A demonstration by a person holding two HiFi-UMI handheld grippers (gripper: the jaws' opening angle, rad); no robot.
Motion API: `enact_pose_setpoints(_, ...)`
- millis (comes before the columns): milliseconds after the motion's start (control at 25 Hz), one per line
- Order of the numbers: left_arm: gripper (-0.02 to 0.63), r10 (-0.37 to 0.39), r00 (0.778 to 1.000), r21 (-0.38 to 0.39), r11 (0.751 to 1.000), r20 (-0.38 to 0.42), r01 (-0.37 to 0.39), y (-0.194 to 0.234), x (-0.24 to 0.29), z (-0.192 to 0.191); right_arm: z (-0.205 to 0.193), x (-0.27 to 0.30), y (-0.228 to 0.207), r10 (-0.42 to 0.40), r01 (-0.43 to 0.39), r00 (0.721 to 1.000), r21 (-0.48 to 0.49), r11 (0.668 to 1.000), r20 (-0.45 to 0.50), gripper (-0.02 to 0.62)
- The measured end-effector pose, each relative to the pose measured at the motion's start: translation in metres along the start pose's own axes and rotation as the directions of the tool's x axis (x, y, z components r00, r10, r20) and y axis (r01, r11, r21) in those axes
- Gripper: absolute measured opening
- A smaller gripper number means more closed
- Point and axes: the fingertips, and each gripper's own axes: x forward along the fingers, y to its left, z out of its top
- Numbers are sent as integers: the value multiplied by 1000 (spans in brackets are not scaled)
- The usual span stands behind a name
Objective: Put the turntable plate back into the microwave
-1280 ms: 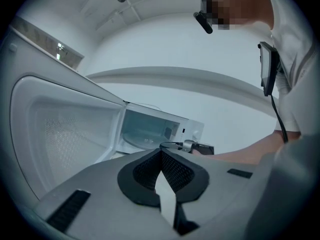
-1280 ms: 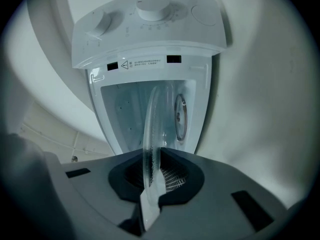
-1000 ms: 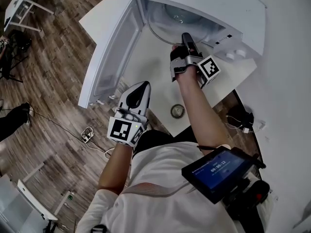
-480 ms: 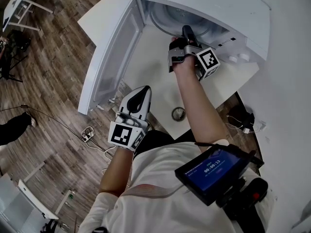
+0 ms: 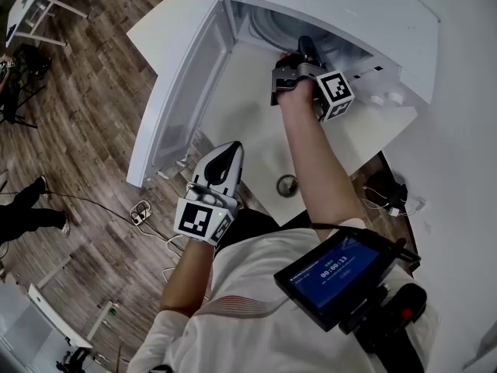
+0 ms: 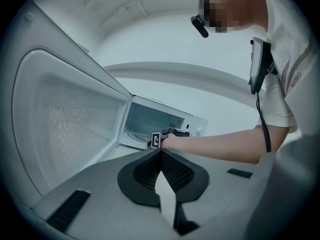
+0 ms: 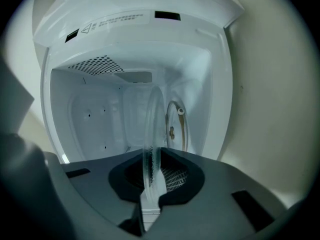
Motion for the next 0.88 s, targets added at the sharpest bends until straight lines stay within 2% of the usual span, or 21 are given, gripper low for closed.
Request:
enact_pose_setpoints(320, 9, 8, 1000, -7, 1000, -4, -8, 4, -4, -3, 0, 15, 5, -23, 23, 999, 23, 999, 28, 28)
enact_pose_setpoints(520, 9, 9, 1000, -12, 1000, -6, -9, 6, -7, -4, -3, 18, 3, -66, 66, 998, 48, 997, 8, 29)
enact_pose_setpoints(680, 9, 2, 1000, -17, 1000, -3, -2, 5, -5, -5, -4, 16, -1, -102, 103, 995, 63, 993, -15, 119)
enact_pose_setpoints(880, 9, -6, 1000, -20, 1000, -6, 6, 0, -5, -7, -9, 13, -1, -141, 144, 988, 49, 988, -57, 143)
